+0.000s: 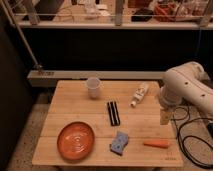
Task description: Place the pepper on the white sponge
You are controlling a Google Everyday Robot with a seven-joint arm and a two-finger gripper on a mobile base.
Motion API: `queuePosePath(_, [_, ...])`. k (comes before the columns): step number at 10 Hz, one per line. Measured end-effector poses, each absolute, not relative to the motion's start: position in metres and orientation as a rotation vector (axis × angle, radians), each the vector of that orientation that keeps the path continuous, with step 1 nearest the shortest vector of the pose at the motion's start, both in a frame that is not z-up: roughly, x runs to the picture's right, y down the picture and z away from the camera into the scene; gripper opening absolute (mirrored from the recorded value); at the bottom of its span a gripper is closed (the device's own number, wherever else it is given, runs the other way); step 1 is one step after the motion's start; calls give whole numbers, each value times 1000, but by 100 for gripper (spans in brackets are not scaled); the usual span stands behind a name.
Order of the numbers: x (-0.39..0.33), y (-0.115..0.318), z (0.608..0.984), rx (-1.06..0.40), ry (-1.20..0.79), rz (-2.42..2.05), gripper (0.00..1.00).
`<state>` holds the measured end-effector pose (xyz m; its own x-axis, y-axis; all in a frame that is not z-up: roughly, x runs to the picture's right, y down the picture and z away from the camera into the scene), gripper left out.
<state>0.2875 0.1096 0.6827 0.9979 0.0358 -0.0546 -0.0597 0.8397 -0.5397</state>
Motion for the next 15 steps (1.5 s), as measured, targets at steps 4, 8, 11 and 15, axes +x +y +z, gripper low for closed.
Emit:
queuePosePath(4, [289, 113, 684, -575, 41, 56, 80])
queuePosePath(8, [298, 138, 700, -574, 17, 75, 80])
queuePosePath(11, [303, 152, 702, -581, 1, 87, 80])
queuePosePath(15, [309, 174, 711, -591, -16, 100, 80])
